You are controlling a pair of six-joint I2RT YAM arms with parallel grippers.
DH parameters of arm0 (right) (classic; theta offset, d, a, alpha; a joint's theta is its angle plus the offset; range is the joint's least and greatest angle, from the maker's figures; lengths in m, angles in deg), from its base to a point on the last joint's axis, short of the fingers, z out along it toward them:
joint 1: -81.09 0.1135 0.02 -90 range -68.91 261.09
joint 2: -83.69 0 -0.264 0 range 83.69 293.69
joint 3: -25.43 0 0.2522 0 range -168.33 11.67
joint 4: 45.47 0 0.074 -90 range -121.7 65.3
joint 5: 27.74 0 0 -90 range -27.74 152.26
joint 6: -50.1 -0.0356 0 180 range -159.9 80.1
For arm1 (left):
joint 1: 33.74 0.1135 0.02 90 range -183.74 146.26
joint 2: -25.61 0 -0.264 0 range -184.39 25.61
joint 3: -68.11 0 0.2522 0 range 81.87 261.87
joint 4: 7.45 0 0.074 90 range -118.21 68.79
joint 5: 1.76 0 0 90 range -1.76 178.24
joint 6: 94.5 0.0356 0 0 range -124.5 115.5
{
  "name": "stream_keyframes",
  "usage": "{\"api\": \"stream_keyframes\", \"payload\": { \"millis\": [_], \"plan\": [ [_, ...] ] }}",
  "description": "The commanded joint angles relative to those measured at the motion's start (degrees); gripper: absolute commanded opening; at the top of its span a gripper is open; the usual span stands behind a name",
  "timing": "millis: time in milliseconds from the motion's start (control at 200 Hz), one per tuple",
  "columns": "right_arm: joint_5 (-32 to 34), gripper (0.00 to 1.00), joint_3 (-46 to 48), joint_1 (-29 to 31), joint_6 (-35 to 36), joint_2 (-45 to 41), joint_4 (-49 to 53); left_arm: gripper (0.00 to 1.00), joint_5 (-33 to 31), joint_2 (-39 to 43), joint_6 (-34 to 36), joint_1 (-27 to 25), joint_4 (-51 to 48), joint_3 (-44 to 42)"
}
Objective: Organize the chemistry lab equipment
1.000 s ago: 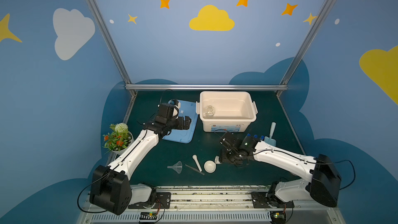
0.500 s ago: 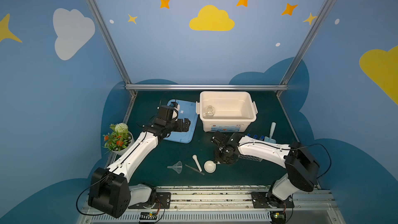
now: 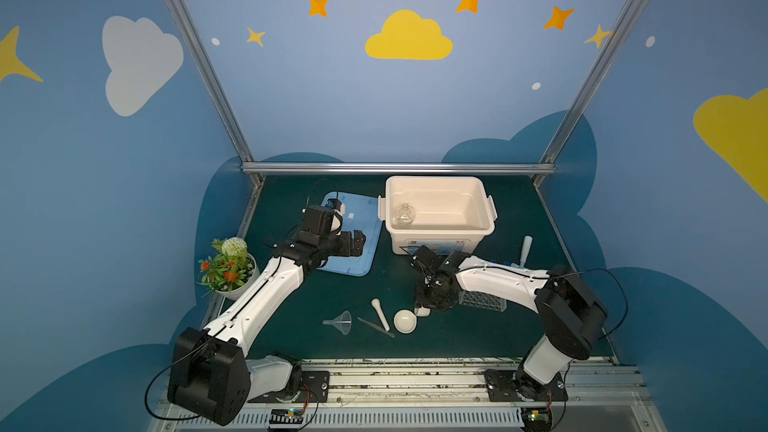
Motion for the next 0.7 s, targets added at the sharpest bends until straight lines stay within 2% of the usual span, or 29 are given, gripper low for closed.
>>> {"api": "stream_keyframes", "payload": {
  "millis": [0, 355, 496, 691],
  "plan": [
    [-1.11, 0.50, 0.62, -0.09, 0.77, 1.27, -0.23, 1.00, -0.16, 0.98, -0.30, 0.27, -0.30, -0.42],
    [-3.10, 0.42, 1.64, -0.10, 0.68, 1.04, -1.30, 1.00, 0.11, 1.05, -0.76, 0.26, 0.02, -0.68],
    [-2.33, 0.35, 1.45, -0.64, 0.42, 0.50, -1.19, 1.00, 0.30, 1.29, -0.91, 0.26, -0.07, -0.84],
    [-0.36, 0.29, 0.29, -1.46, 1.35, -2.69, 0.75, 1.00, 0.18, 1.32, -0.74, 0.25, -0.05, -1.38]
  ]
}}
